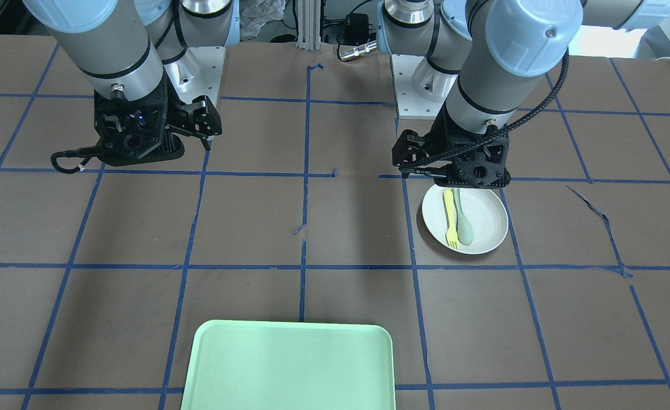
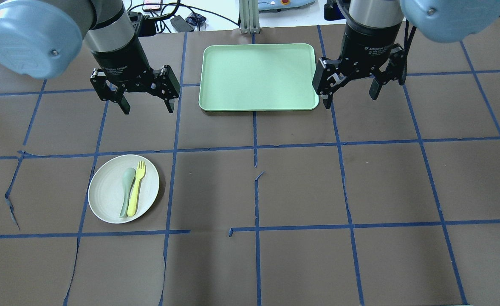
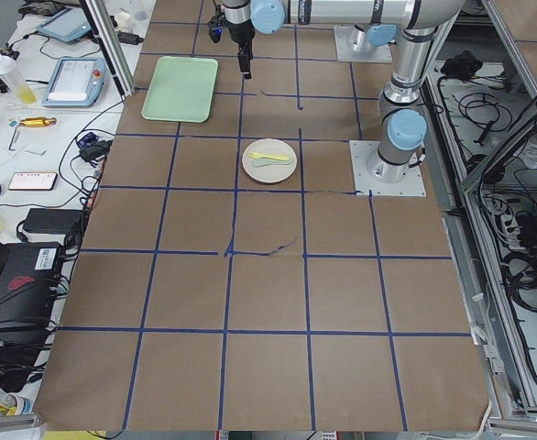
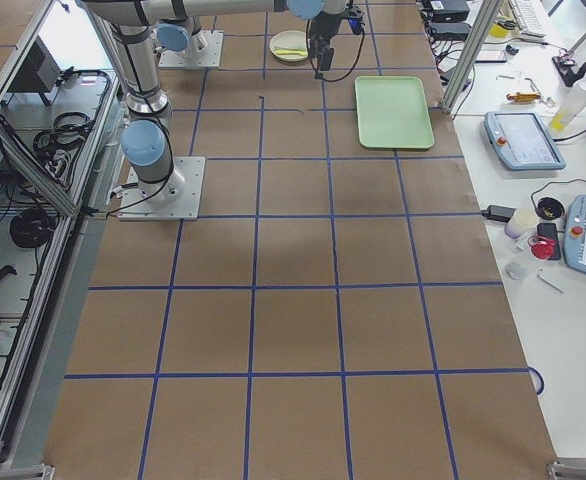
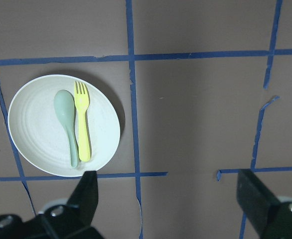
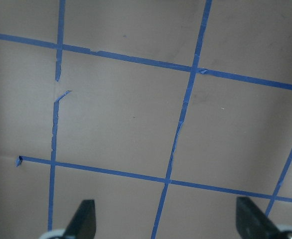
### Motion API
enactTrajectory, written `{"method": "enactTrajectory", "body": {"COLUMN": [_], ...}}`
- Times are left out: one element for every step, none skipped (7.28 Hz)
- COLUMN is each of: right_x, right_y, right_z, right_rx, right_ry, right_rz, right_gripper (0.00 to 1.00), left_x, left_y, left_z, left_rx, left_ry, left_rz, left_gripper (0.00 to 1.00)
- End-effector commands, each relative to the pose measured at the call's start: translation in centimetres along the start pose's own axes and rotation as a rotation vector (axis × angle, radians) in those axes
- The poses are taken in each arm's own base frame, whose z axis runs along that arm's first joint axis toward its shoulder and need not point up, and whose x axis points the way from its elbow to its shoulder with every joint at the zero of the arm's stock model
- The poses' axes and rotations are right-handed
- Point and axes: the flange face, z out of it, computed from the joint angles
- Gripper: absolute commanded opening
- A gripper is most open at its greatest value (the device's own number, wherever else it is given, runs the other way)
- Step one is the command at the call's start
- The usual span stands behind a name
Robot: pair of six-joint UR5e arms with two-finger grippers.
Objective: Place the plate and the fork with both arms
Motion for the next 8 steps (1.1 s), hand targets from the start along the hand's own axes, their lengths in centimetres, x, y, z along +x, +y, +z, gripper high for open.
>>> {"method": "enactTrajectory", "body": {"right_x": [0.1, 0.7, 0.7, 0.8, 0.7, 0.8, 0.7, 0.6], "right_y": [0.0, -0.2, -0.2, -0.3, 0.2, 0.1, 0.0, 0.3], "right_z": [0.3, -0.1, 0.1, 0.2, -0.4, -0.1, 0.1, -0.1], "right_rx": [-0.010, 0.005, 0.000, -0.002, 0.006, 0.001, -0.008, -0.006], "right_ry": [0.011, 0.008, 0.009, 0.015, 0.019, 0.018, 0.016, 0.016], "right_rz": [0.002, 0.006, 0.008, 0.006, 0.017, 0.022, 0.020, 0.020], "right_gripper": [1.00, 1.00, 1.00, 1.00, 1.00, 1.00, 1.00, 1.00], "left_x": [0.1, 0.0, 0.1, 0.1, 0.2, 0.2, 0.4, 1.0], "left_y": [-0.3, -1.0, -1.8, -1.9, -1.9, -2.1, -2.5, -2.5], "left_z": [0.9, 0.3, 0.0, 0.6, 0.7, 1.0, 1.6, 1.7], "left_rx": [-0.018, 0.031, 0.105, 0.092, 0.086, 0.080, 0.067, 0.063], "left_ry": [0.001, 0.003, 0.009, 0.009, 0.011, 0.015, 0.033, 0.070], "left_rz": [-0.009, -0.003, 0.000, 0.001, 0.001, -0.003, -0.005, -0.004], "left_gripper": [1.00, 1.00, 1.00, 1.00, 1.00, 1.00, 1.00, 1.00]}}
